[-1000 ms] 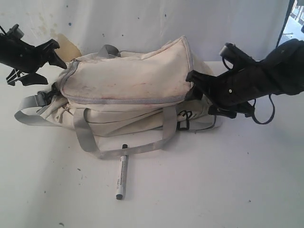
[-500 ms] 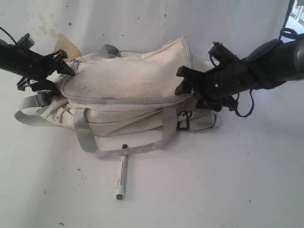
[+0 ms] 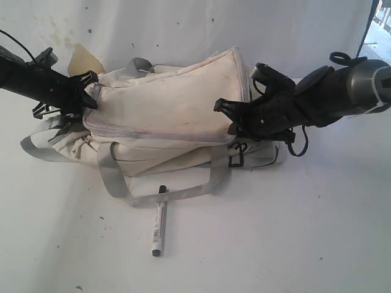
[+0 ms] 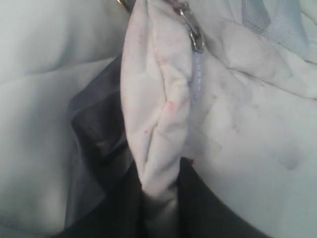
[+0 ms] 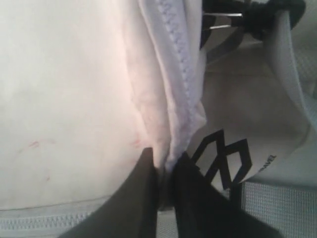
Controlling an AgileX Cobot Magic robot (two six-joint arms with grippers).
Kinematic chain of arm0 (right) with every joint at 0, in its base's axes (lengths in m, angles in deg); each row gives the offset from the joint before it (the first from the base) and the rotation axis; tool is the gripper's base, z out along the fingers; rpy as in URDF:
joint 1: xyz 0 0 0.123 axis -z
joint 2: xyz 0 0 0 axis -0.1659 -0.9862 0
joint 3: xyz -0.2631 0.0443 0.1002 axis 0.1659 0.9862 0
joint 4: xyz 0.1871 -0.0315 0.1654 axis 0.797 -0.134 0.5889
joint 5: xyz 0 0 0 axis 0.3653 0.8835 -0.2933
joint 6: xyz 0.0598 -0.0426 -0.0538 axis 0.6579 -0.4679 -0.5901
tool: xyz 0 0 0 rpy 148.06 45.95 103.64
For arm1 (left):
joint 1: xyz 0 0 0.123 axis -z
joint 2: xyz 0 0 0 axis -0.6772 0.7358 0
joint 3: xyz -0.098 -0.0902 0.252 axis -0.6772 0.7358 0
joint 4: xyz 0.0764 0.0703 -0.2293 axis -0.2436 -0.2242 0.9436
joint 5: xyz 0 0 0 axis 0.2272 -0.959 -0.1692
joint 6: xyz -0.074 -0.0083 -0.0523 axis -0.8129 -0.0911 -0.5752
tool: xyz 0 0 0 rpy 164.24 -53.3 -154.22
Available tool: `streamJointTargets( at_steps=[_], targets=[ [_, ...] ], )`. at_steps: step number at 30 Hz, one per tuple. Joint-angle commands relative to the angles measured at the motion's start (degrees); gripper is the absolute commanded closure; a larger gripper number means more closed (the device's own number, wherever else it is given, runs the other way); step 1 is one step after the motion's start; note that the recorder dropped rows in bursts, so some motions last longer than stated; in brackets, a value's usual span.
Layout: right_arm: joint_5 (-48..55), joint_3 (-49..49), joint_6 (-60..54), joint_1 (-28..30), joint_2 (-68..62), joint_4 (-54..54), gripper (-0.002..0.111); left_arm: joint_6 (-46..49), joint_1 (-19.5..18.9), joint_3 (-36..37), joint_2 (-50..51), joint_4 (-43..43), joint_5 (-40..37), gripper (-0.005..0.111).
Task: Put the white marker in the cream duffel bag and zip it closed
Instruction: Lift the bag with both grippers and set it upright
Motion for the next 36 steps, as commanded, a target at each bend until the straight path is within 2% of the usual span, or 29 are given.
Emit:
streamJointTargets(
  at_steps=[1, 5, 13, 24, 28, 36],
  targets=[
    [-2.2, -1.9, -2.6, 0.1, 0.1, -0.2, 0.108, 0.2, -0.3, -2.4, 0.0, 1.2, -2.0, 0.106],
    [-2.6, -6.7, -2.6, 0.1, 0.5, -0.2, 0.108, 0.2, -1.6, -10.9, -0.2, 2.5, -7.6, 0.106],
    [0.7, -12.5, -2.5, 0.1, 0.5, -0.2, 0.108, -0.7, -1.9, -19.7, -2.4, 2.6, -13.3, 0.107],
    [8.0, -13.2, -2.1, 0.1, 0.5, -0.2, 0.108, -3.2, -1.9, -20.5, -5.5, -0.1, -16.2, 0.107],
    [6.6, -13.3, -2.1, 0.1, 1.7, -0.2, 0.108, 0.6, -1.9, -20.5, -8.3, -0.1, -15.1, 0.107],
    [9.5, -19.0, -2.3, 5.1, 4.5, -0.2, 0.108, 0.8, -1.9, -20.5, -15.2, 0.8, -14.5, 0.107]
  ],
)
